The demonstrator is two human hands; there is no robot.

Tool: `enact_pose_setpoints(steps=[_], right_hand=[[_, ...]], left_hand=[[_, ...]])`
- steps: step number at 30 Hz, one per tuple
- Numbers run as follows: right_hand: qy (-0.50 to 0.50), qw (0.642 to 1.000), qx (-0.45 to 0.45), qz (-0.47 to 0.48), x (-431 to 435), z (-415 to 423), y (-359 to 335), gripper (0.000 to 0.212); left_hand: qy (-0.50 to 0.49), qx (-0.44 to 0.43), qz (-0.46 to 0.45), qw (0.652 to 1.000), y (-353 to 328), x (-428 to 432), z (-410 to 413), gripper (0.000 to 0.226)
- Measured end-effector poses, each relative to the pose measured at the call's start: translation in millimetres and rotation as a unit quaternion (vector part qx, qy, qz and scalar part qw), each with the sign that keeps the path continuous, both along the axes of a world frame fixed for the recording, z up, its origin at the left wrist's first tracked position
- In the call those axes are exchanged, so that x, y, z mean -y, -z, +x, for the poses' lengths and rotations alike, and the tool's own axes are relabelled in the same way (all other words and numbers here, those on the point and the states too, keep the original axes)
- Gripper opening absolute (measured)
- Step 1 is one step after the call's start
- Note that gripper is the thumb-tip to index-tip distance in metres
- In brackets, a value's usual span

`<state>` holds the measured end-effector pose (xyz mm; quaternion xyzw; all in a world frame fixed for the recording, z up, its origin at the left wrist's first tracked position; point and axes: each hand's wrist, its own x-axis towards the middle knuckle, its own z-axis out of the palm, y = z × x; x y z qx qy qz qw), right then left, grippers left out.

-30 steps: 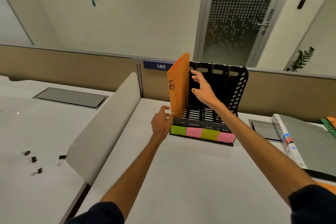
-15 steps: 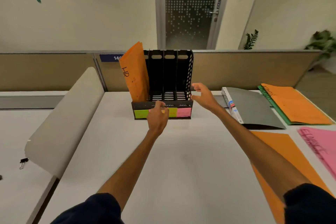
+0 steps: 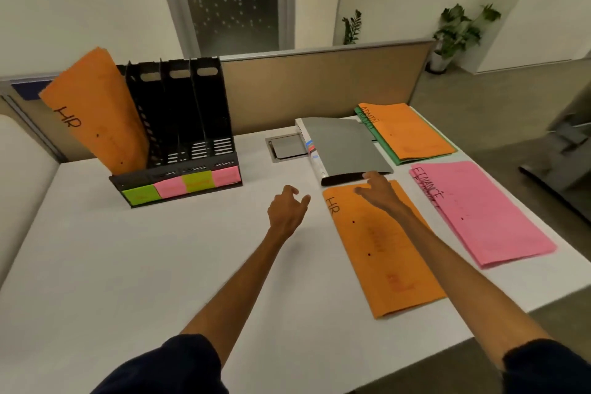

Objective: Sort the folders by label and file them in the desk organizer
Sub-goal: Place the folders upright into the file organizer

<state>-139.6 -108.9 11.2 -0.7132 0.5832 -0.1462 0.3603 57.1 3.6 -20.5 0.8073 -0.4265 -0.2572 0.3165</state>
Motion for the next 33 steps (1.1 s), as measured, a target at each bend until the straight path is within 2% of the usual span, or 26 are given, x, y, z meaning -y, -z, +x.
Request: enact_pose_setpoints(steps=[4,7,12,15,17,19,21,24,29,33], right_hand=[[0.043,0.997,-0.04,0.047,5.1,-57.4,25.5,0.065],[0.074,0.993,-0.075,0.051,8.0,-87.4,40.1,0.067],[0.123,0.977,-0.159,0.073,4.8,-122.2,59.0,0.068],[0.132,0.972,-0.17,0.097,-0.1,-132.9,69.8,0.069],[0.133,0.972,-0.169,0.098,-4.0,-134.5,75.4,0.068],[0.141,0.973,-0.142,0.114,-9.2,-131.0,79.4,0.072],[0.146,0.973,-0.142,0.11,-16.0,-125.3,83.0,0.075],[0.135,0.974,-0.156,0.096,-21.8,-118.1,84.8,0.07],[0.114,0.979,-0.144,0.091,-20.1,-111.4,78.8,0.066],[0.107,0.982,-0.147,0.058,-21.2,-100.0,67.5,0.063]], left_hand=[[0.023,-0.046,0.052,0.997,18.7,13.9,-46.3,0.065],[0.037,-0.098,0.099,0.99,30.1,23.7,-74.5,0.07],[0.002,-0.212,0.122,0.97,41.4,33.5,-106.2,0.054],[-0.041,-0.273,0.104,0.955,43.8,35.7,-116.3,0.039],[-0.077,-0.345,0.104,0.93,43.4,37.1,-121.3,0.046],[-0.09,-0.391,0.12,0.908,40.1,37.5,-125.7,0.064],[-0.087,-0.4,0.136,0.902,39.0,37.2,-129.8,0.073],[-0.097,-0.383,0.127,0.91,41.1,34.4,-134.6,0.07],[-0.073,-0.323,0.065,0.941,44.2,29.8,-153.9,0.061],[-0.053,-0.32,-0.005,0.946,33.9,25.9,-163.9,0.053]])
